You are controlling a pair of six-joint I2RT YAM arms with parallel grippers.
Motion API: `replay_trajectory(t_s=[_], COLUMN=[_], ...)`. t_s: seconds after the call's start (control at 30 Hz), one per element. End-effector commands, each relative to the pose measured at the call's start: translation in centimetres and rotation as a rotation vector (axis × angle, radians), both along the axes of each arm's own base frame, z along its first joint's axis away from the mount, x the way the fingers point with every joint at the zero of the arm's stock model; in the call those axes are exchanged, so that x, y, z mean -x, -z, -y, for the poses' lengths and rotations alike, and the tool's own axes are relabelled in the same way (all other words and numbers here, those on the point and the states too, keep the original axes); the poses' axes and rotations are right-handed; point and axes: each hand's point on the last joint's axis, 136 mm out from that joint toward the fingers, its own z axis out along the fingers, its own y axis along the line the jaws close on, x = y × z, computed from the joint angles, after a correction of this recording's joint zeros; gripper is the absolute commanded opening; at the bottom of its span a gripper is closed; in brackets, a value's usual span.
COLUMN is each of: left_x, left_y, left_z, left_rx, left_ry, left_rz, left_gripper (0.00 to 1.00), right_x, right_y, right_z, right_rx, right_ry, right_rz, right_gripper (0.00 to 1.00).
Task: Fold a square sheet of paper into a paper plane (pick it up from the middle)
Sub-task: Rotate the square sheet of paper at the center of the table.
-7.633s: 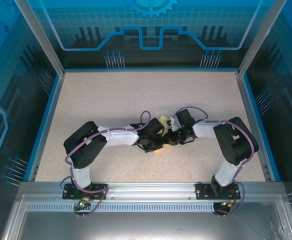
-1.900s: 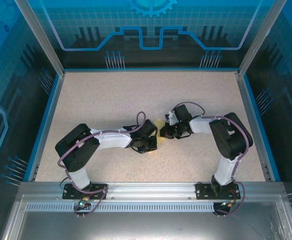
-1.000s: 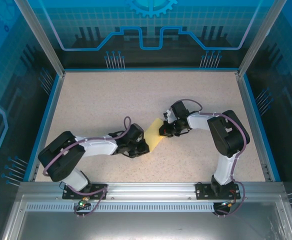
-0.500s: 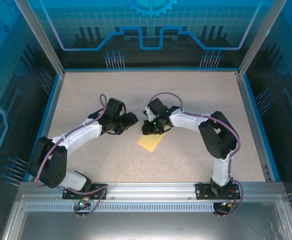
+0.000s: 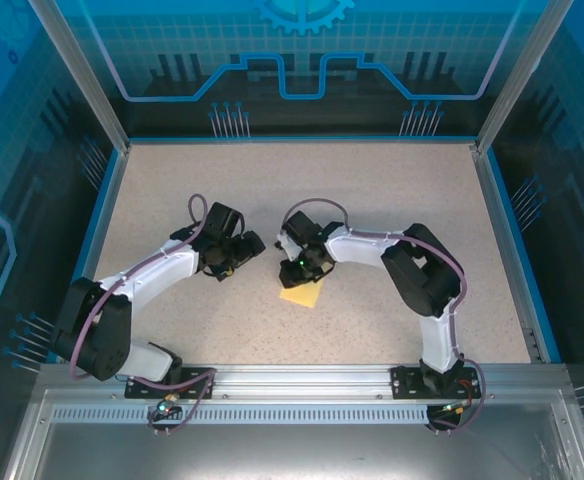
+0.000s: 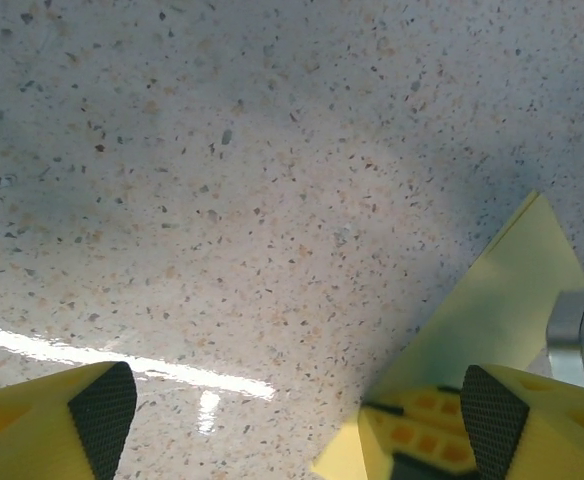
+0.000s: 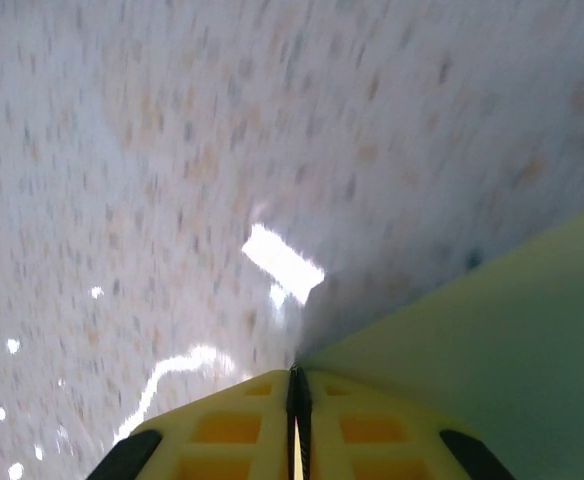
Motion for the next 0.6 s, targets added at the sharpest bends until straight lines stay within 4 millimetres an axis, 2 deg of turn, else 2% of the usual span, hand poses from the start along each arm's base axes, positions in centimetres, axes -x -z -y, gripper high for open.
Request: replay_trajectory(t_s=[0.0,0.07,0.13,0.23,0.37,0.57], left_x=[0.3,0.3,0.3,0.6,1.3,2.9], left_y=[0.1,0.1,0.2,0.1,0.3,0.9], left_z=[-0.4,0.3,0.8,1.8,3.5,7.2], left_rx=[-0.010,0.014,0.041,0.072,0.117,0.201], left_ry=[0.025,0.054,0.076,0.121,0.167,0.212], left_rz=[0.010,0.012,0.010,0.009,-0.009,-0.053], left_gripper=[0.89,0.90,0.93,0.99,0.99,0.99], right_x=[3.4,1.3,-1.0,-3.9,-6.4,-7.9], right_y=[-0.2,-2.2,-3.6,-4.2,-3.4,-2.2], right_z=[3.0,3.2,3.6,5.6,7.9,7.2], right_rx=[0.058,0.006,-0.042,-0.063,-0.044,-0.057], right_ry=[-0.126,-0.046,0.078,0.281,0.433,0.448], right_rz=[-0.032,0.009,0.029,0.051,0.034,-0.016], right_gripper=[0.13,0.17,0.29,0.42,0.45,0.40])
